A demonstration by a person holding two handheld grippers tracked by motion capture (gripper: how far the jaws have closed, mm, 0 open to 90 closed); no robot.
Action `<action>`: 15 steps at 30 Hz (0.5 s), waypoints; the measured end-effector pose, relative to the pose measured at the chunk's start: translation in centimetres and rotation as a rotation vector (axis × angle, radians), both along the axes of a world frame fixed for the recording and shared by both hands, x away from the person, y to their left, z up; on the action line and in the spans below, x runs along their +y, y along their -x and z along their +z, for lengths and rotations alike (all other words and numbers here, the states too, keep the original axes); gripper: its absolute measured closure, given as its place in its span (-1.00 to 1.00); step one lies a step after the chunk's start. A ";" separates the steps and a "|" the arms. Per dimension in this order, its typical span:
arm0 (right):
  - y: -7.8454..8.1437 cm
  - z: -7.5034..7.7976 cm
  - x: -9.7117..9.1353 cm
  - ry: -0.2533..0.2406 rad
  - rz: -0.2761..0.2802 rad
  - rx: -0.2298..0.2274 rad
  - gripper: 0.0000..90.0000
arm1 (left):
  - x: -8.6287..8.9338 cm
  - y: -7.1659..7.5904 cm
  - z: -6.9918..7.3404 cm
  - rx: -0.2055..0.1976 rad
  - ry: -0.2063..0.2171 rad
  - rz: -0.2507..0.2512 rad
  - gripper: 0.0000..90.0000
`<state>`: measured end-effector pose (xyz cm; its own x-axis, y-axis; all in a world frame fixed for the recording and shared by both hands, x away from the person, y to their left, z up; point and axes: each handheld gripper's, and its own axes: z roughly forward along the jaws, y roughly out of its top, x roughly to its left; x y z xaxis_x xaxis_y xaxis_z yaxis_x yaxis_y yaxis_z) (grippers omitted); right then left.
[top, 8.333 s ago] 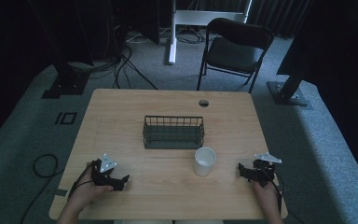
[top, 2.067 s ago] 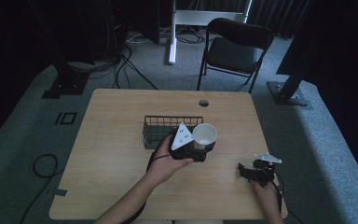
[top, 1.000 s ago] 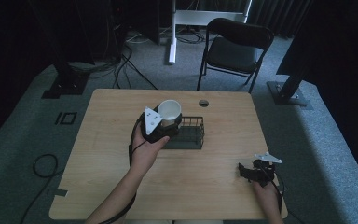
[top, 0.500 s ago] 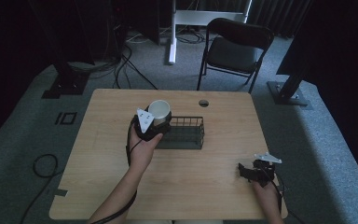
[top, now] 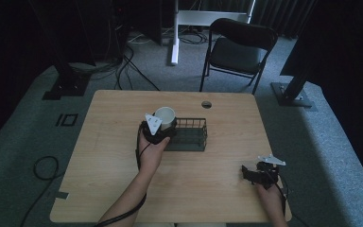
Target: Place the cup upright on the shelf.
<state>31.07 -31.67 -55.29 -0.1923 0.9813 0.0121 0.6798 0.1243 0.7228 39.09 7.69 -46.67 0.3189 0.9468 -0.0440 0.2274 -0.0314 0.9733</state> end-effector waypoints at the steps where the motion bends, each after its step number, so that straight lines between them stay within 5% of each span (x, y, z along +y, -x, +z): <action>1: 0.0 0.0 0.0 0.000 0.000 0.000 -0.76 | -0.1 -0.1 -0.1 0.001 -0.008 0.003 -0.53; 15: 0.0 0.0 0.0 0.000 0.000 0.000 -0.76 | -1.1 -0.5 -0.8 0.029 -0.026 0.003 -0.53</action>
